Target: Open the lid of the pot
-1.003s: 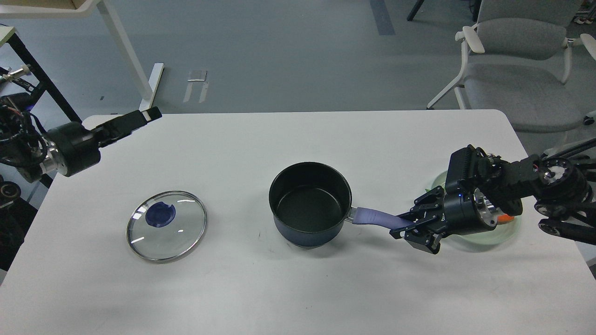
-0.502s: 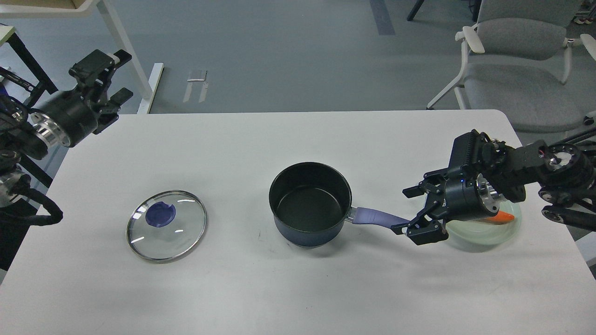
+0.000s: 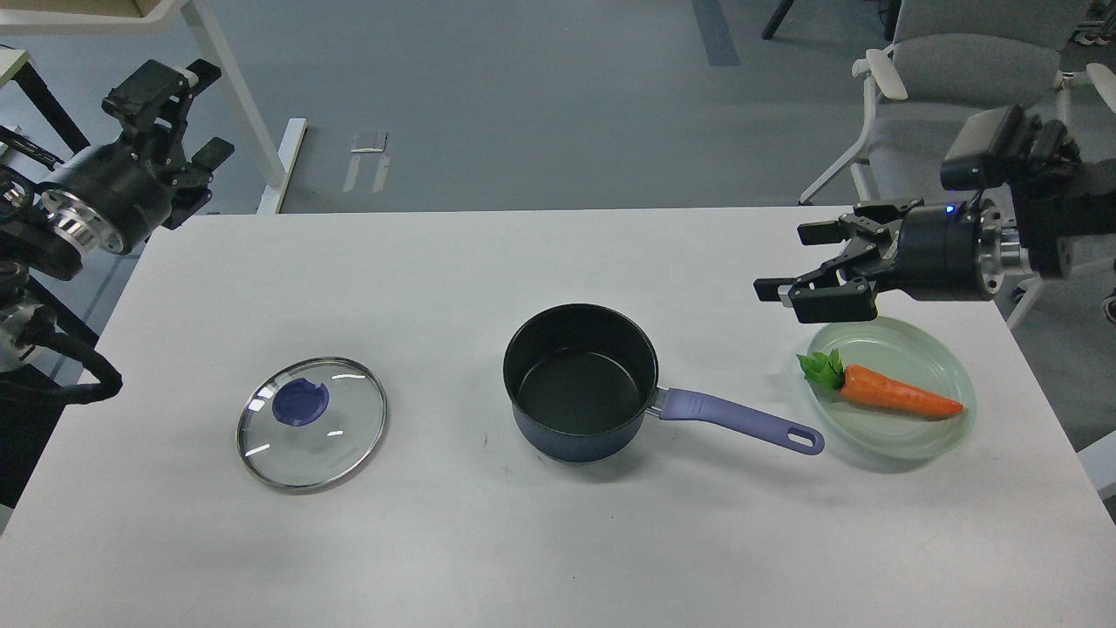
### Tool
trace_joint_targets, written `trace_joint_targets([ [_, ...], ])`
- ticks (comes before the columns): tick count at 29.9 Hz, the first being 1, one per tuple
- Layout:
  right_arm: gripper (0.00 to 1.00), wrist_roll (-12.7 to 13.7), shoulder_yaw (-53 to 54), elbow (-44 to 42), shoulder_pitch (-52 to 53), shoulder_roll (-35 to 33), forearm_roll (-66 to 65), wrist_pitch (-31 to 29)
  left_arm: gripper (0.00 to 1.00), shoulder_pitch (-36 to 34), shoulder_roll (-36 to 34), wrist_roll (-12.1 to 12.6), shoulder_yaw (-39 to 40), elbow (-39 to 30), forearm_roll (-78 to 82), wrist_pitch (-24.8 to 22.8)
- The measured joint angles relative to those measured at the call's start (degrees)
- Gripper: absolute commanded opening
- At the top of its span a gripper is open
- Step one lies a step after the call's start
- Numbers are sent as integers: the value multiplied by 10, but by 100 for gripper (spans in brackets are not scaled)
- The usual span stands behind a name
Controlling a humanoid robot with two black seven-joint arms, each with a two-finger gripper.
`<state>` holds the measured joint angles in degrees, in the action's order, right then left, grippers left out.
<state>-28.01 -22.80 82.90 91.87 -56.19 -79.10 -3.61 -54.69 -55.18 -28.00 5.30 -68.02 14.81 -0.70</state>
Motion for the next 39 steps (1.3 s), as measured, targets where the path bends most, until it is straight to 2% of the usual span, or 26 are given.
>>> trace_joint_targets([
  [5,99,0,79,-14,-19,-34,110,-1,99,0,1,0,8,2,-51,-6],
  [11,99,0,104,-62,-58,-36,295,9,99,6,2,0,10,11,-139,-32],
  [16,99,0,105,-78,-104,-33,518,50,99,10,5,0,10,32,-150,-43],
  [21,99,0,106,-93,-144,-9,660,102,99,12,22,0,11,61,-152,-42],
  [28,99,0,137,-106,-181,16,695,120,99,18,48,0,24,81,-156,-42],
  [39,99,0,206,-135,-219,56,719,121,99,23,42,0,28,84,-156,-38],
])
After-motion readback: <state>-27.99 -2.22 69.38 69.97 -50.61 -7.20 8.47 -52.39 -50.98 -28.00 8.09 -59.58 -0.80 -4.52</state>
